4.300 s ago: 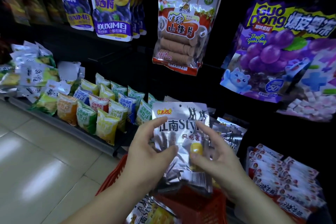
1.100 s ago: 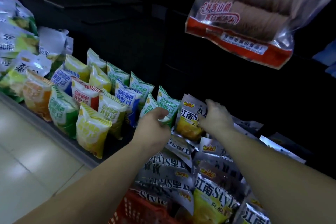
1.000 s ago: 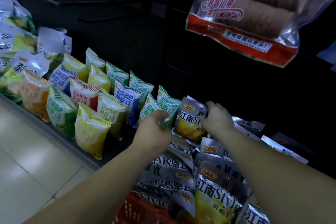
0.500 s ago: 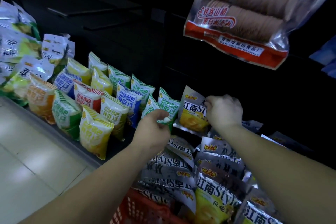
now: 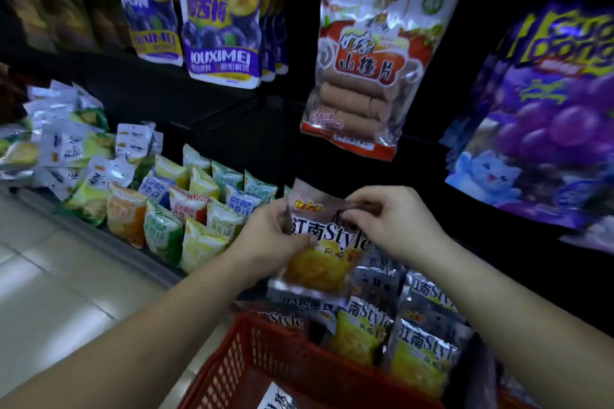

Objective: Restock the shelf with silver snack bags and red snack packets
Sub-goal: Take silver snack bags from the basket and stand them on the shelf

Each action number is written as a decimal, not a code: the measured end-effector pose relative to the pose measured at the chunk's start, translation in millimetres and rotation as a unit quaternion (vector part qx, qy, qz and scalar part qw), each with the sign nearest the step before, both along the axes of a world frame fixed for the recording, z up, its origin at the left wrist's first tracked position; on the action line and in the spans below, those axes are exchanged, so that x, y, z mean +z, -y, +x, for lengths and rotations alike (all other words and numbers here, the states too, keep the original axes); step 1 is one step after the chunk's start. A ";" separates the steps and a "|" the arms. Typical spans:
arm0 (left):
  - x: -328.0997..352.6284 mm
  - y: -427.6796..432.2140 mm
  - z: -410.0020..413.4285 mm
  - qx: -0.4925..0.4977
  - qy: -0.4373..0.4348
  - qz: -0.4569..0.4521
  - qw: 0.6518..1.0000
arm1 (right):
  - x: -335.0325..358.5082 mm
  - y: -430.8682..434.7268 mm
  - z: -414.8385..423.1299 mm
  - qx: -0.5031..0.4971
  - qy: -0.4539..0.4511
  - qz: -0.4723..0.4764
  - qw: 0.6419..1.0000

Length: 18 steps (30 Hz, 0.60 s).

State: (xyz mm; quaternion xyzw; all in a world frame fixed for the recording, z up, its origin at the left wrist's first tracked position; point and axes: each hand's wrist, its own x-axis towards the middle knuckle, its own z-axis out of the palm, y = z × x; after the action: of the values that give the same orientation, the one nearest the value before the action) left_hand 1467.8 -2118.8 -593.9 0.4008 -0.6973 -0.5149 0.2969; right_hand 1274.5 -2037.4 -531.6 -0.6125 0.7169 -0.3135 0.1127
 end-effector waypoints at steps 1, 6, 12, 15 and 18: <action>10.1 -16.4 4.5 -0.009 -0.019 0.008 1.000 | 6.1 -13.8 1.9 -0.013 0.029 -0.036 0.999; 39.8 -87.8 15.9 0.016 -0.054 0.010 0.998 | -2.2 -98.8 22.8 -0.055 0.127 -0.095 0.986; 38.0 -139.4 10.8 0.032 -0.113 -0.004 0.993 | -36.0 -143.6 42.7 -0.072 0.297 -0.113 0.946; 31.7 -146.9 10.7 0.013 -0.078 -0.063 0.995 | -40.3 -145.1 37.3 -0.066 0.273 -0.086 0.956; 27.6 -141.0 10.2 0.020 -0.067 -0.072 0.995 | -42.2 -142.0 35.4 -0.049 0.297 -0.085 0.950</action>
State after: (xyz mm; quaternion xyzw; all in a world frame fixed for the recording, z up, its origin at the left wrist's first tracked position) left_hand 1478.0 -1977.8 -566.3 0.3569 -0.7030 -0.4830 0.3809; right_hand 1310.0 -1895.4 -573.7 -0.4626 0.6510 -0.5462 0.2528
